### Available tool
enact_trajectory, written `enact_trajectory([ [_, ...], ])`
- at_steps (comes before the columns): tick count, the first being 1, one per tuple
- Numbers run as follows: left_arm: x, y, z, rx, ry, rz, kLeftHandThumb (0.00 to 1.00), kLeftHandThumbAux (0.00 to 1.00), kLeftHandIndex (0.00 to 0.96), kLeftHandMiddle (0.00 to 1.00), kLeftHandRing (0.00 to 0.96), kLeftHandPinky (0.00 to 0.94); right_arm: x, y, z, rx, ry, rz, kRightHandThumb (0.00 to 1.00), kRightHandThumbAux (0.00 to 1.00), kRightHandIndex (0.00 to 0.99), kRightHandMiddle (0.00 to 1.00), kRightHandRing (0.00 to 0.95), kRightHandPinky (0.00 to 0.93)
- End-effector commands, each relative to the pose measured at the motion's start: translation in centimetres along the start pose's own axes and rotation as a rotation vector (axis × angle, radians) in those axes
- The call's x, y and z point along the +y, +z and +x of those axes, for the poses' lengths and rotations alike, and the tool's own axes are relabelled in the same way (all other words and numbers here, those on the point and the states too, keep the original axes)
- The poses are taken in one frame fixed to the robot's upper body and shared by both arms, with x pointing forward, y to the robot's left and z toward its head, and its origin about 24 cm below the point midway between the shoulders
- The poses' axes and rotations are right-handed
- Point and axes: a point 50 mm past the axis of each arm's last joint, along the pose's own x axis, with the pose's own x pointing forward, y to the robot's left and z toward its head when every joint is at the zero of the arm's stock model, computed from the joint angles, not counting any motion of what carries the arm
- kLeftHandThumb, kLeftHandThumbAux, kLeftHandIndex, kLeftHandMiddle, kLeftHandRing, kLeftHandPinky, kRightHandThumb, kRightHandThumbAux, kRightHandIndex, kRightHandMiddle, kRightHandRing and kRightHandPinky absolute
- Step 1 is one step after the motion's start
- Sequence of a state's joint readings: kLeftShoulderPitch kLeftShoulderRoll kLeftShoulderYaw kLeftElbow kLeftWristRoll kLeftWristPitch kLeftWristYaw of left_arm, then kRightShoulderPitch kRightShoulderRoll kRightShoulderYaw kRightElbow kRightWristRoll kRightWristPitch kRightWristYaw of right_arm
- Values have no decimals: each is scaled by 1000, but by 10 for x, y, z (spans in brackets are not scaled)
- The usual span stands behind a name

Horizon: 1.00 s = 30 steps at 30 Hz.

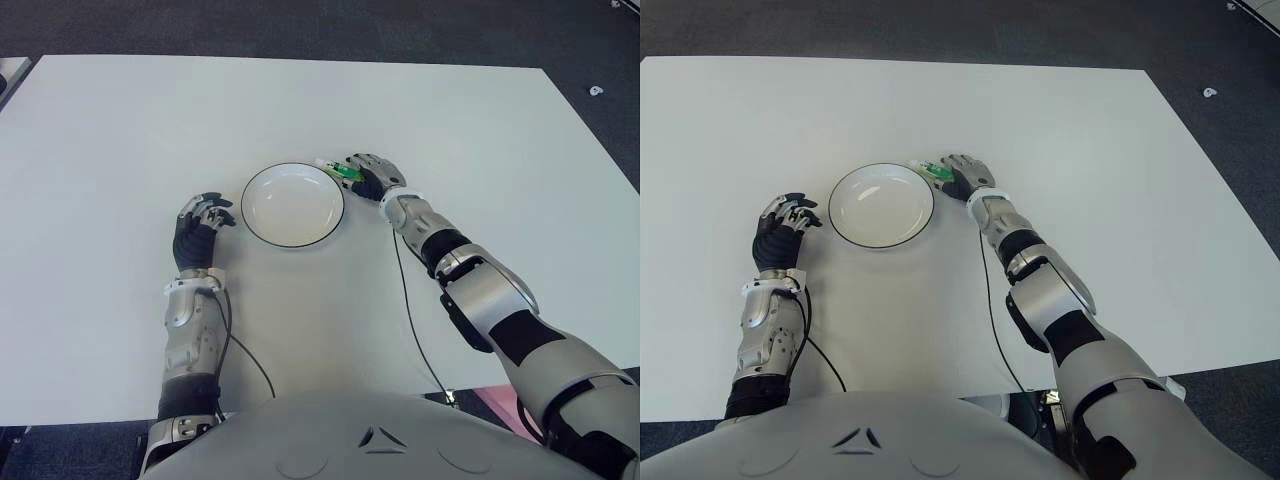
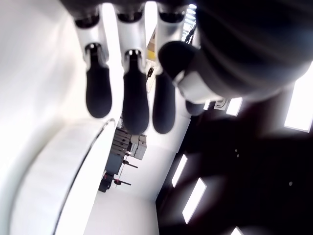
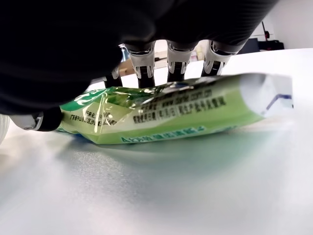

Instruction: Put the toothpaste on the table into the plate.

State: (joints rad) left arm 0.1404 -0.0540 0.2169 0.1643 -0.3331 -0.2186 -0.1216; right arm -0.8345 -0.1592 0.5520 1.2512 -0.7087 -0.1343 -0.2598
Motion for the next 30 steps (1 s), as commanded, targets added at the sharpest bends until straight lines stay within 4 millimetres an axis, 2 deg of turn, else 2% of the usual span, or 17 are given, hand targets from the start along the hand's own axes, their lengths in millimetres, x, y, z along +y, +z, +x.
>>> enact_trajectory([
  [1,17,-28,-21,158,66,-1,837,677,410,489,591,553,38,-14,-16,111,56,103,617,222,0,1,19,62],
  [2,17,-28,-21,157,64,-1,837,677,410,489,591,553,37,-13,-17,121,20,150,643,247,0,3,50,116],
  [3,17,-27,-21,157,62,-2,837,677,411,489,591,553,37,-13,-17,129,-5,182,699,281,41,80,166,238],
  [6,17,-27,-21,156,62,-4,837,677,411,489,590,553,36,-12,-18,139,-54,253,771,321,120,191,316,392],
  [7,17,-27,-21,156,63,-6,837,677,410,489,590,553,36,-12,-18,141,-66,270,812,346,240,295,414,488],
  [9,18,-27,-21,156,64,-8,837,677,410,489,589,553,35,-12,-18,142,-92,291,863,385,388,443,538,600],
  [10,18,-27,-21,156,64,-8,837,677,410,489,589,553,35,-13,-18,143,-103,295,872,393,413,472,561,618],
  [11,18,-27,-21,156,64,-8,837,677,410,489,589,553,34,-12,-19,144,-110,298,865,492,412,490,600,647],
  [15,18,-27,-20,155,66,-6,838,677,411,489,588,554,32,-11,-19,150,-158,290,857,631,410,527,685,718],
  [21,19,-25,-20,149,65,3,838,677,413,488,588,550,29,-9,-20,126,-239,242,854,669,403,548,763,803],
  [27,19,-25,-20,149,72,-6,837,677,412,488,588,552,24,-8,-20,104,-303,234,851,677,398,540,802,829],
  [30,19,-25,-19,152,76,-18,837,677,412,488,587,551,15,-6,-19,71,-362,254,849,678,397,538,812,829],
])
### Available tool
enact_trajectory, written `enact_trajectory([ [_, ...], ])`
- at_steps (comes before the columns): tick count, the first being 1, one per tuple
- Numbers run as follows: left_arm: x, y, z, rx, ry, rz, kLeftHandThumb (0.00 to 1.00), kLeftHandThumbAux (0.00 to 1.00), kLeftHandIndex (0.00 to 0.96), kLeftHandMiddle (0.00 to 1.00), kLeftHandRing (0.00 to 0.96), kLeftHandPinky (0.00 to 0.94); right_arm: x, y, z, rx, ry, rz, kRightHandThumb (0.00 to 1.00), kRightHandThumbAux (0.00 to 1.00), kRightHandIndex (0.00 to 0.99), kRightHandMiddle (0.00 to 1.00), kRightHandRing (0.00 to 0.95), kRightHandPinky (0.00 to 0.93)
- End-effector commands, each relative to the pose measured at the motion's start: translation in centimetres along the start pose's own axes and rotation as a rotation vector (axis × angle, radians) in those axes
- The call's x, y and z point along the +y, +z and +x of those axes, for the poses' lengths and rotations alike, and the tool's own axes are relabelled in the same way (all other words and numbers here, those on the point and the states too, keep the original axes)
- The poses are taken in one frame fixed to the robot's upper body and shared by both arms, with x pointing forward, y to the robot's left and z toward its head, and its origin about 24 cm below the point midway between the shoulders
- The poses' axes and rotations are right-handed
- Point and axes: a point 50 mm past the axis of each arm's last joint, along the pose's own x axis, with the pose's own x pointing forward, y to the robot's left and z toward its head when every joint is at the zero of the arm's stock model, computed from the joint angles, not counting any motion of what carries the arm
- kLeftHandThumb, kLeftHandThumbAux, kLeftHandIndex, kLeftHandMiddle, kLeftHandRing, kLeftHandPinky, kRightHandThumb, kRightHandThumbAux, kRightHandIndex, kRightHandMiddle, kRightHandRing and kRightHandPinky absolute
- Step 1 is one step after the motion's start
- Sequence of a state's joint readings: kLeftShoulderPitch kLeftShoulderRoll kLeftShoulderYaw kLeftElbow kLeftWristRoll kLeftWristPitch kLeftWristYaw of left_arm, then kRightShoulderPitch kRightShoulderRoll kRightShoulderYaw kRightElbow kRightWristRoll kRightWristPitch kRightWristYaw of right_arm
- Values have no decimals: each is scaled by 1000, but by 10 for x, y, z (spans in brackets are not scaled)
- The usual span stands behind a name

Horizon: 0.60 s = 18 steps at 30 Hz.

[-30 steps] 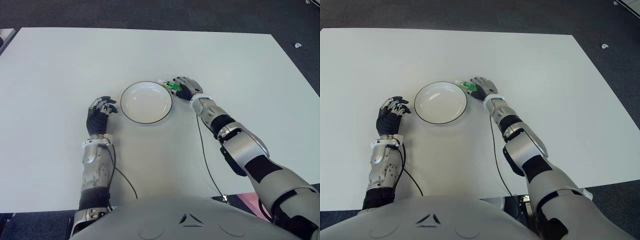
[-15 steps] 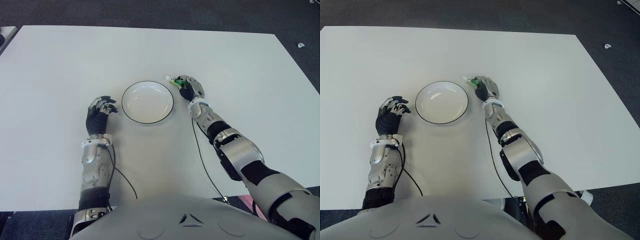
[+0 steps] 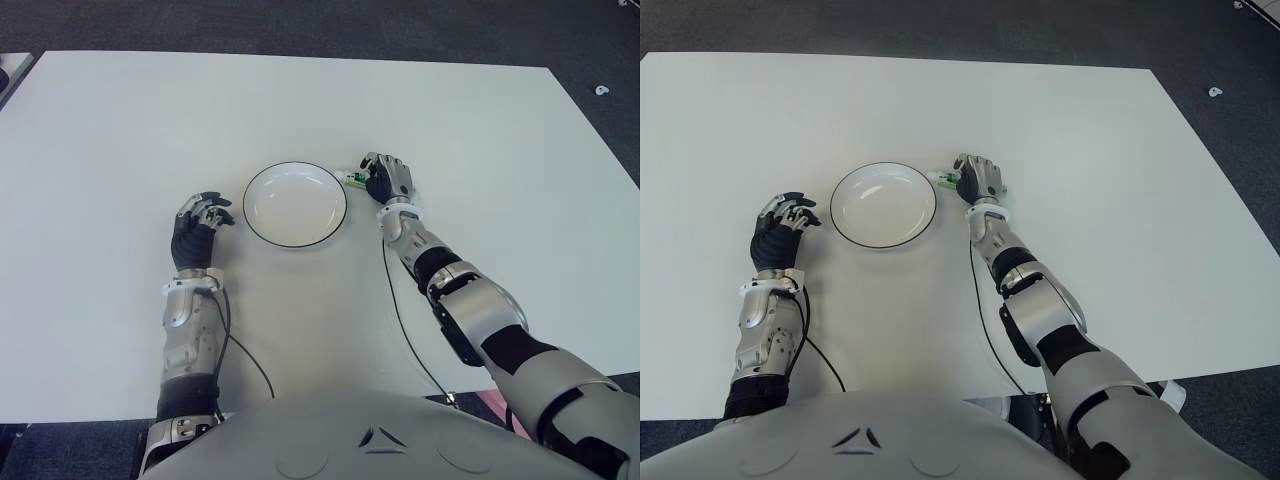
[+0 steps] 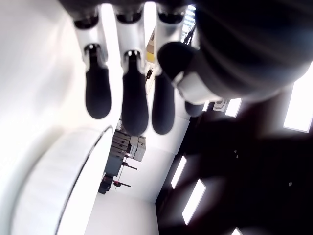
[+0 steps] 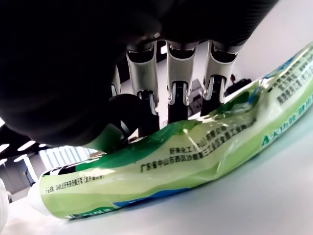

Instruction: Put the toothpaste on the table into the plate.

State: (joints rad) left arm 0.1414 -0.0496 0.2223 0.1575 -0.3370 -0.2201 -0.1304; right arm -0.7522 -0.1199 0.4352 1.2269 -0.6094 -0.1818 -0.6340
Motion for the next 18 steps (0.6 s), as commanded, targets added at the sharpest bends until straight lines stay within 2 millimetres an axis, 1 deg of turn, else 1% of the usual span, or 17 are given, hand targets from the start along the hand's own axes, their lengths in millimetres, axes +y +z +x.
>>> enact_trajectory([
  [1,17,-27,-19,163,81,-21,837,677,412,488,587,549,5,-6,-9,-3,0,16,849,679,397,537,818,831],
  [18,17,-26,-18,161,83,0,838,677,412,488,589,552,-15,4,-5,-90,-141,102,848,682,392,541,848,845],
])
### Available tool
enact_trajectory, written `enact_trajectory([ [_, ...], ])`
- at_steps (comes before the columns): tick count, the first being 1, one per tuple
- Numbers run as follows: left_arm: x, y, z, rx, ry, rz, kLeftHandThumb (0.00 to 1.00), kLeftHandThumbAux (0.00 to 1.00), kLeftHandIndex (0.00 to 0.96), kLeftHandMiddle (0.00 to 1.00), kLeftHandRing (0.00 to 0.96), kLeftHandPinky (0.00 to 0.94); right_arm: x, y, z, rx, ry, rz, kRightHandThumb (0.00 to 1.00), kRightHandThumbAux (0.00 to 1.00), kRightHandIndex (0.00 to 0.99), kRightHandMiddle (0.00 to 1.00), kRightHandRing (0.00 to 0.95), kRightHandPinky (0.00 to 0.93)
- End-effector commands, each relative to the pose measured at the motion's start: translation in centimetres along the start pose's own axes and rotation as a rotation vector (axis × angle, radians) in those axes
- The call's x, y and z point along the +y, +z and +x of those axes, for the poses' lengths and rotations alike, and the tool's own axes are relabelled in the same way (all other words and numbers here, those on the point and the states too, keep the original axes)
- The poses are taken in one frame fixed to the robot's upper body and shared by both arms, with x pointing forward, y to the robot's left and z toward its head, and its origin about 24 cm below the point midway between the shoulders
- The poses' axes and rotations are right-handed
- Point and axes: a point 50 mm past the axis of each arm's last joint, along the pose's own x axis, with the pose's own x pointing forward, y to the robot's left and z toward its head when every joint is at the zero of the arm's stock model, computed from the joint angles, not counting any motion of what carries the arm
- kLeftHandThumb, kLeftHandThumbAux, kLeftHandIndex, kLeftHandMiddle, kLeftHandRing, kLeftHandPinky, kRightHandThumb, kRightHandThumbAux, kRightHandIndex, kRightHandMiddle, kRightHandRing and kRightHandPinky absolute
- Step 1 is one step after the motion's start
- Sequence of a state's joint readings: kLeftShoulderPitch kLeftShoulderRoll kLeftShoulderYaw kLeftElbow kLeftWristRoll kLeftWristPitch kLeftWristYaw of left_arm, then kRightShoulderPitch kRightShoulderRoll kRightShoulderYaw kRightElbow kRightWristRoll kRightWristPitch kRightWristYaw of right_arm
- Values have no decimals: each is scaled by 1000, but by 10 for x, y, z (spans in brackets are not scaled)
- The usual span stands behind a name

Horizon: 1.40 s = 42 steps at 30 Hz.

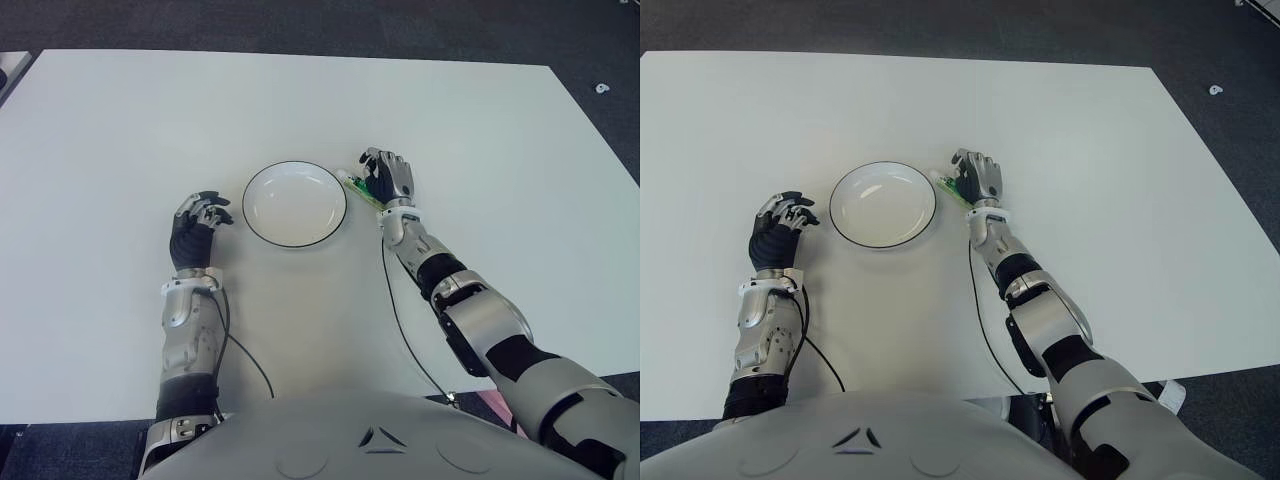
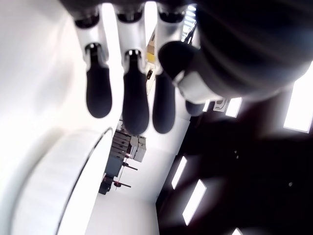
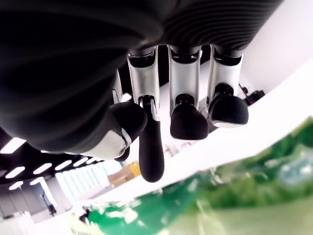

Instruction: Put the toothpaste on the table into the plate.

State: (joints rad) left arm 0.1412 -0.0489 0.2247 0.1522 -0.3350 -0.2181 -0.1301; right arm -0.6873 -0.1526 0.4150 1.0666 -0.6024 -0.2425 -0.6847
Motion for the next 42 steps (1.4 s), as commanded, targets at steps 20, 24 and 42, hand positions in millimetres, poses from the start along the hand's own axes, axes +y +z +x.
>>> enact_trajectory([
  [20,15,-26,-18,160,80,-7,838,676,414,487,589,556,-18,4,0,-69,-118,30,848,682,392,541,859,845],
  [24,15,-26,-18,162,80,-5,838,676,415,487,589,555,-25,6,3,-80,-113,53,849,680,397,544,838,802],
  [42,12,-27,-19,169,82,-22,838,677,412,489,589,557,-48,-4,7,-32,490,-154,553,218,6,10,10,11],
])
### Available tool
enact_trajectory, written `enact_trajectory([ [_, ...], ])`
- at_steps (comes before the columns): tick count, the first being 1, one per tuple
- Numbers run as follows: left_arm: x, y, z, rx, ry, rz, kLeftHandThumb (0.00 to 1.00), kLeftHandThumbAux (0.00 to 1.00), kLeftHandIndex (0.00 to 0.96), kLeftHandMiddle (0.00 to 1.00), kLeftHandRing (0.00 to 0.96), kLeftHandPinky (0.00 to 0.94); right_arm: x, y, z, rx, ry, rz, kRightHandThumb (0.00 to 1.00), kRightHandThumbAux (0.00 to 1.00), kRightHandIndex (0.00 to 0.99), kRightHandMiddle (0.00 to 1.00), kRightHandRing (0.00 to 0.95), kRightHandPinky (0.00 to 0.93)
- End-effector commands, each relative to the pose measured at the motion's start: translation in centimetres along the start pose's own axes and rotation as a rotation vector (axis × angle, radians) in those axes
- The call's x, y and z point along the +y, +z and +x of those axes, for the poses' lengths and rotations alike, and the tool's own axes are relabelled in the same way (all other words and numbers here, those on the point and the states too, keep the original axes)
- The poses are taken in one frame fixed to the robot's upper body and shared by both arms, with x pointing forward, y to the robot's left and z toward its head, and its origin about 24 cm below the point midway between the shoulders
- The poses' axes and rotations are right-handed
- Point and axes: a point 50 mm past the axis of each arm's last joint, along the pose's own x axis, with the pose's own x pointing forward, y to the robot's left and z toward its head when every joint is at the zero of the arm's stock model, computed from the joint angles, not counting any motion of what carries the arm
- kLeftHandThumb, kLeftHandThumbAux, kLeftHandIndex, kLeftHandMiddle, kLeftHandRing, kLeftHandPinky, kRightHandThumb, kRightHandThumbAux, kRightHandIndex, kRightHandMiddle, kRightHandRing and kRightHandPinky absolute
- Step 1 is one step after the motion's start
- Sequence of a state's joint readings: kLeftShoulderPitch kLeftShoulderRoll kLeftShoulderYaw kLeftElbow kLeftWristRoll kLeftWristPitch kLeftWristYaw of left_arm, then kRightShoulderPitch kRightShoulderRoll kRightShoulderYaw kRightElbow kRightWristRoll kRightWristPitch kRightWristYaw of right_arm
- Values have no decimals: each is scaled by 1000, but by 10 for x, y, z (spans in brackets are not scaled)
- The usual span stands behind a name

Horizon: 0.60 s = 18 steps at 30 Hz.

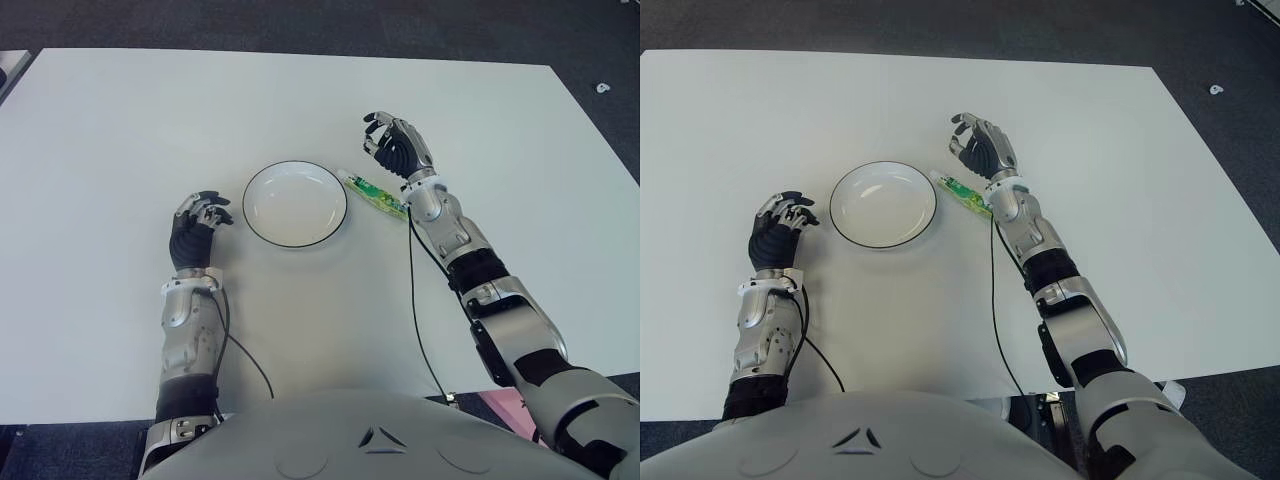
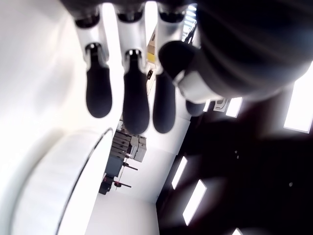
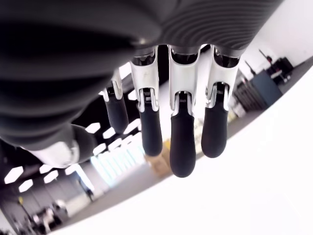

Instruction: Put the toothpaste on the table into the plate.

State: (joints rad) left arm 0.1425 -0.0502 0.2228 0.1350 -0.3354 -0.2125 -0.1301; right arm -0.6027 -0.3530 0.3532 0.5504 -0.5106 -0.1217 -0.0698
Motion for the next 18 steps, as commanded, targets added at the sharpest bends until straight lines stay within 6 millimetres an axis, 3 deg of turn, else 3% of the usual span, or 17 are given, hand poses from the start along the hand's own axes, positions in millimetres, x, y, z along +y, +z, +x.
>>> enact_trajectory([
  [1,14,-30,-20,177,90,-22,837,677,411,489,589,557,14,-13,-11,105,223,-165,552,209,5,8,8,9],
  [6,12,-30,-20,179,93,-29,837,677,409,489,590,555,20,-12,-12,135,279,-250,558,148,0,0,0,1],
  [18,13,-28,-22,172,81,-21,838,676,413,489,585,548,32,-22,-11,204,354,-372,571,110,0,0,0,0],
])
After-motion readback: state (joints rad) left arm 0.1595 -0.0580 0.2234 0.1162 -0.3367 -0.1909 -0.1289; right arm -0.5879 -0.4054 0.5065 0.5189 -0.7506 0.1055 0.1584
